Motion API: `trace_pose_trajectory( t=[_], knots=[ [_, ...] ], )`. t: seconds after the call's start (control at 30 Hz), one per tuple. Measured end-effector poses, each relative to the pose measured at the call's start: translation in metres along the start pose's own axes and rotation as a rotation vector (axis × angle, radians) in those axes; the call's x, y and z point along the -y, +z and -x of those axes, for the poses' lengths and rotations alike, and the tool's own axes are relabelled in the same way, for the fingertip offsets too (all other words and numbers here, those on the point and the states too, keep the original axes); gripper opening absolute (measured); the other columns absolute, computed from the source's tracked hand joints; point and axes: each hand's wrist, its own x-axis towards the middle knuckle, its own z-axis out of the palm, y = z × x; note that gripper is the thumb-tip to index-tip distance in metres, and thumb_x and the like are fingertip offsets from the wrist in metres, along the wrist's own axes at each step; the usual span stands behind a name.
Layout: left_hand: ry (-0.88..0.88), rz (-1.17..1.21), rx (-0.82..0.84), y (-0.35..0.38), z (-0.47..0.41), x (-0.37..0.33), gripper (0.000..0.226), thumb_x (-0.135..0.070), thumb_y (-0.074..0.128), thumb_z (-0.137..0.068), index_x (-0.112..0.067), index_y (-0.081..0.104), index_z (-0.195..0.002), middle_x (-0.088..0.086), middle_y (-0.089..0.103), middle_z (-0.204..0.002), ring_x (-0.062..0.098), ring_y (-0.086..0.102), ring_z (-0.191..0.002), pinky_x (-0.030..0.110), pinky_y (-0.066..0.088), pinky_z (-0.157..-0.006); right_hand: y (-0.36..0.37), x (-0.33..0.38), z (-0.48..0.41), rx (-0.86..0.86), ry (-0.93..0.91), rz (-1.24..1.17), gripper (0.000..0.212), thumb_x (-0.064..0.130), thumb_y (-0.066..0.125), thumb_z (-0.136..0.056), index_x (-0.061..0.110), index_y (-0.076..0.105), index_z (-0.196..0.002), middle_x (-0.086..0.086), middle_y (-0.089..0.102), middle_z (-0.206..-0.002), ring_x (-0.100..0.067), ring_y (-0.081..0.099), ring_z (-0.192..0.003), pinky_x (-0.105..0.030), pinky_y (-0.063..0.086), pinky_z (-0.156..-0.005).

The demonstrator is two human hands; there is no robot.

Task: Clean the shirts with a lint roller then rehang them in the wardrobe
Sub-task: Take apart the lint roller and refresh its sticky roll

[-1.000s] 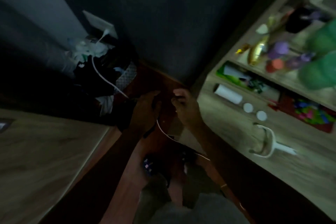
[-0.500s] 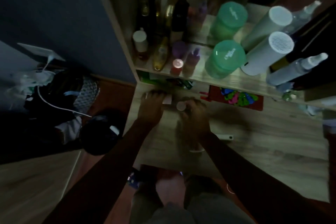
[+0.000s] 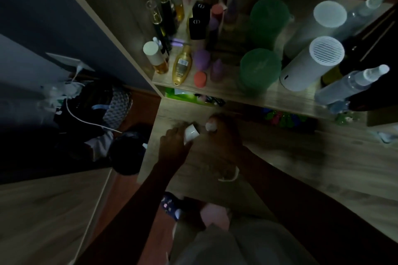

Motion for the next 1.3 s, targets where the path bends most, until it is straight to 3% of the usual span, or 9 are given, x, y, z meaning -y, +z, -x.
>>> trace_pose_trajectory(
  t=[0.13, 0.3, 0.6, 0.7, 0.8, 0.93, 1.03, 1.17, 1.3],
  knots=[
    [-0.024, 0.100, -0.057, -0.004, 0.015, 0.002, 0.081, -0.063, 0.048, -0.085, -0.009, 0.047, -0.146, 0.016, 0.062, -0.133, 0.037, 0.060, -0.113, 0.047, 0.048, -0.090, -0.032, 0.022, 0.002, 0.146, 0.029, -0.277, 0.028, 0.026, 0.064, -0.086, 0.018, 0.067, -0.112, -0.004, 0.068, -0.111, -0.022, 0.064, -0.105, -0.039, 0.052, -0.094],
    [-0.056, 0.231, -0.048, -0.018, 0.024, -0.008, 0.069, -0.029, 0.075, -0.087, -0.012, 0.043, -0.147, 0.014, 0.060, -0.134, 0.034, 0.056, -0.119, 0.044, 0.046, -0.093, -0.060, 0.040, 0.014, 0.118, -0.033, -0.615, 0.024, 0.012, 0.075, -0.083, 0.017, 0.070, -0.107, 0.006, 0.071, -0.103, -0.008, 0.066, -0.097, -0.021, 0.052, -0.087],
    [-0.013, 0.334, -0.129, -0.033, 0.035, -0.021, 0.069, -0.025, 0.076, -0.087, -0.018, 0.043, -0.146, 0.003, 0.059, -0.137, 0.023, 0.056, -0.119, 0.032, 0.043, -0.089, -0.081, 0.055, 0.017, 0.143, -0.163, -0.659, 0.023, 0.009, 0.077, -0.081, 0.014, 0.072, -0.103, 0.000, 0.073, -0.103, -0.012, 0.069, -0.094, -0.031, 0.056, -0.082],
    [0.006, 0.331, -0.145, -0.038, 0.035, -0.024, 0.070, -0.023, 0.076, -0.085, -0.019, 0.042, -0.146, 0.002, 0.058, -0.138, 0.022, 0.056, -0.121, 0.030, 0.043, -0.092, -0.089, 0.054, 0.017, 0.291, -0.088, -0.658, 0.024, 0.018, 0.075, -0.085, 0.019, 0.068, -0.108, 0.003, 0.070, -0.098, -0.009, 0.064, -0.086, -0.022, 0.052, -0.078],
    [0.024, 0.343, -0.151, -0.041, 0.034, -0.026, 0.073, -0.023, 0.077, -0.083, -0.023, 0.040, -0.147, 0.000, 0.058, -0.139, 0.022, 0.057, -0.123, 0.036, 0.047, -0.097, -0.091, 0.053, 0.019, 0.243, -0.145, -0.666, 0.021, 0.017, 0.077, -0.083, 0.021, 0.069, -0.103, 0.011, 0.069, -0.095, 0.001, 0.063, -0.082, -0.015, 0.048, -0.072],
    [0.071, 0.351, -0.118, -0.050, 0.035, -0.039, 0.073, -0.028, 0.070, -0.092, -0.030, 0.030, -0.152, -0.001, 0.053, -0.146, 0.011, 0.049, -0.126, 0.035, 0.044, -0.101, -0.094, 0.052, 0.021, 0.213, -0.150, -0.645, 0.019, 0.018, 0.074, -0.087, 0.015, 0.073, -0.106, 0.004, 0.072, -0.103, -0.004, 0.066, -0.093, -0.021, 0.051, -0.084],
    [0.117, 0.332, -0.024, -0.049, 0.038, -0.043, 0.069, -0.039, 0.057, -0.100, -0.031, 0.020, -0.158, -0.009, 0.043, -0.148, 0.004, 0.041, -0.126, 0.030, 0.037, -0.104, -0.098, 0.043, 0.022, 0.324, -0.089, -0.649, 0.023, 0.016, 0.068, -0.091, 0.015, 0.073, -0.113, 0.010, 0.068, -0.098, 0.003, 0.061, -0.088, -0.010, 0.047, -0.082],
    [0.104, 0.303, 0.031, -0.039, 0.042, -0.042, 0.058, -0.045, 0.052, -0.100, -0.030, 0.030, -0.152, -0.008, 0.051, -0.144, 0.013, 0.053, -0.127, 0.034, 0.042, -0.102, -0.095, 0.031, 0.023, 0.311, -0.106, -0.620, 0.026, 0.017, 0.065, -0.093, 0.016, 0.071, -0.118, 0.005, 0.070, -0.108, -0.003, 0.063, -0.096, -0.016, 0.049, -0.087],
    [-0.035, 0.489, -0.012, -0.035, 0.038, -0.049, 0.054, -0.038, 0.063, -0.095, -0.034, 0.035, -0.141, -0.018, 0.058, -0.117, -0.002, 0.063, -0.094, 0.017, 0.050, -0.073, -0.064, -0.005, 0.021, 0.080, -0.071, -0.460, 0.035, 0.024, 0.058, -0.093, 0.008, 0.066, -0.123, -0.007, 0.068, -0.122, -0.017, 0.063, -0.113, -0.038, 0.052, -0.097]
  ],
)
